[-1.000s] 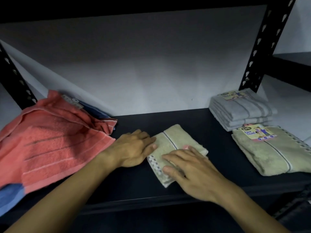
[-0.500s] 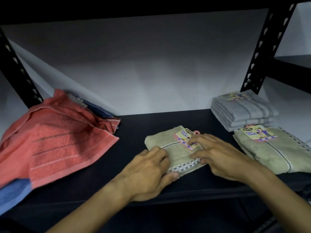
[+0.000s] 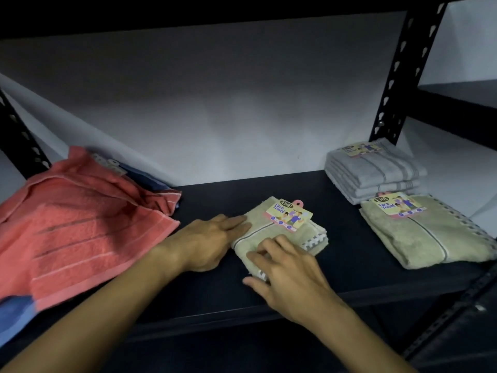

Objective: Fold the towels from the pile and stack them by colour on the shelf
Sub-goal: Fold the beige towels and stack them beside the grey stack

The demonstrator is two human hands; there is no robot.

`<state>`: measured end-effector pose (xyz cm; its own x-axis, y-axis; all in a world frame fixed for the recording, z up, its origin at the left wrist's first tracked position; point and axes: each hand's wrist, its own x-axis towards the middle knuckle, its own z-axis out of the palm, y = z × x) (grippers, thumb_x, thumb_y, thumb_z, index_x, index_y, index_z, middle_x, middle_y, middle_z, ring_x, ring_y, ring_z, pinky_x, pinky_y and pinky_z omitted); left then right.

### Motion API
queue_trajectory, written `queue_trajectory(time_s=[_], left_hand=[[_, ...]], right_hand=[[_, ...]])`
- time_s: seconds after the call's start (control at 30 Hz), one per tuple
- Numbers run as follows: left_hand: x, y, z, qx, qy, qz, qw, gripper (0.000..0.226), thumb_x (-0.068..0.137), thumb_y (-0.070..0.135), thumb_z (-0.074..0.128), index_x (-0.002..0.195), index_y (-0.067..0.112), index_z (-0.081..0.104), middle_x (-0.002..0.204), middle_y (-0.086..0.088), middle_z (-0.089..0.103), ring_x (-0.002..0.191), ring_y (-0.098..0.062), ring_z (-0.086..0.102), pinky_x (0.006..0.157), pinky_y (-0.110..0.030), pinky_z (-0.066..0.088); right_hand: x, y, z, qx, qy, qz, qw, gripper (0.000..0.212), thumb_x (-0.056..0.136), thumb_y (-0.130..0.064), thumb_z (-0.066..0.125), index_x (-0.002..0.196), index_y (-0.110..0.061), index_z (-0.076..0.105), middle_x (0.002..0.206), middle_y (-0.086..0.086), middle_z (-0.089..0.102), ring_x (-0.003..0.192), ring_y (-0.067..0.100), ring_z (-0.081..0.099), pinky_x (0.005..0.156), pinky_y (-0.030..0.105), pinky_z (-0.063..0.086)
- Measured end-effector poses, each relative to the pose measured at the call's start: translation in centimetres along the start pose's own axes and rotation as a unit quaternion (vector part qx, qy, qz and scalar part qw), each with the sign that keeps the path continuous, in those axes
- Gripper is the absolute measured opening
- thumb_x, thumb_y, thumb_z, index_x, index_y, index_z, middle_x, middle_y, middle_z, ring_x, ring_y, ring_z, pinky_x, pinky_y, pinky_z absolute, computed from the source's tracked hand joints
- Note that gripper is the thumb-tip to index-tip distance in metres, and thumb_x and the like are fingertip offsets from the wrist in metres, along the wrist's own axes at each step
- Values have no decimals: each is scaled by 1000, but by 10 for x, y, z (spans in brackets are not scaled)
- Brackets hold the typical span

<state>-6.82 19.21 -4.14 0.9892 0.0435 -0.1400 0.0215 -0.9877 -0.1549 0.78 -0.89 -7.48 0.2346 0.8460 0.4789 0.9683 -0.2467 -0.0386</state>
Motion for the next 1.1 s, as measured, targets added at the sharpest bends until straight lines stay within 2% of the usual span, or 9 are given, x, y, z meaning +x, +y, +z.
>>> queue_trajectory(time_s=[0.13, 0.27, 0.43, 0.53, 0.63, 0.73, 0.8, 0.93, 1.1], left_hand=[[-15, 11, 8, 5, 36, -26, 999, 58, 100, 43, 32, 155, 24, 25, 158, -1, 25, 138, -23, 35, 97, -43, 48], [-31, 36, 23, 12, 182, -2, 983, 58, 91, 60, 31, 129, 24, 57, 121, 2, 55, 104, -15, 60, 61, -33, 56], [-32, 73, 29, -42, 252, -18, 967, 45, 89, 61, 42, 107, 25, 64, 98, 8, 55, 77, -7, 59, 40, -23, 42], [-31, 74, 31, -79, 240, -51, 966, 48, 89, 67, 40, 111, 29, 62, 103, 11, 54, 82, -6, 61, 44, -24, 46], [-32, 72, 21, -138, 181, -102, 968, 64, 87, 79, 28, 127, 38, 55, 117, 20, 48, 99, -2, 56, 67, -25, 48], [-31, 70, 4, -216, 157, -215, 940, 66, 86, 77, 19, 134, 40, 45, 127, 21, 45, 105, -5, 57, 82, -31, 46], [-22, 70, -8, -221, 166, -314, 908, 63, 92, 71, 24, 136, 31, 44, 130, 10, 52, 108, -18, 60, 83, -35, 45], [3, 66, -18, -261, 49, -414, 871, 55, 94, 66, 35, 105, 18, 61, 106, -2, 66, 94, -26, 61, 76, -35, 45], [22, 70, -21, -358, 29, -450, 817, 38, 89, 58, 57, 82, 21, 54, 89, 5, 58, 85, -20, 59, 72, -32, 44]], right_hand=[[-19, 28, -5, 16, 18, -40, 999, 25, 80, -30, 72, 104, -23, 69, 98, -8, 59, 92, 14, 56, 81, 26, 52], [-43, 58, -7, 98, 38, -23, 994, 33, 81, -8, 74, 111, -21, 69, 112, -13, 58, 113, 5, 55, 78, 21, 54], [-53, 82, -9, 215, 27, 30, 976, 37, 82, -2, 73, 110, -26, 70, 120, -24, 56, 125, -4, 48, 98, 14, 43], [-51, 86, -14, 218, -16, 34, 975, 38, 83, -9, 73, 112, -33, 67, 121, -27, 53, 125, -7, 46, 97, 15, 43], [-45, 87, -22, 261, -48, 51, 963, 32, 84, -17, 70, 111, -34, 68, 122, -24, 56, 123, -3, 49, 91, 21, 48], [-32, 86, -27, 362, 25, 98, 927, 22, 86, -14, 66, 105, -22, 73, 111, -15, 64, 111, 4, 60, 93, 22, 47], [-19, 85, -27, 327, 82, 218, 916, 14, 91, -26, 64, 101, -24, 72, 104, -14, 63, 100, 5, 62, 88, 29, 51], [12, 81, -32, 102, -158, 401, 897, 52, 92, -64, 38, 98, -20, 65, 99, -2, 62, 91, 19, 58, 71, 32, 45], [37, 74, -39, 118, -234, 443, 857, 44, 88, -57, 59, 81, -16, 45, 86, -2, 53, 81, 20, 53, 70, 30, 42]])
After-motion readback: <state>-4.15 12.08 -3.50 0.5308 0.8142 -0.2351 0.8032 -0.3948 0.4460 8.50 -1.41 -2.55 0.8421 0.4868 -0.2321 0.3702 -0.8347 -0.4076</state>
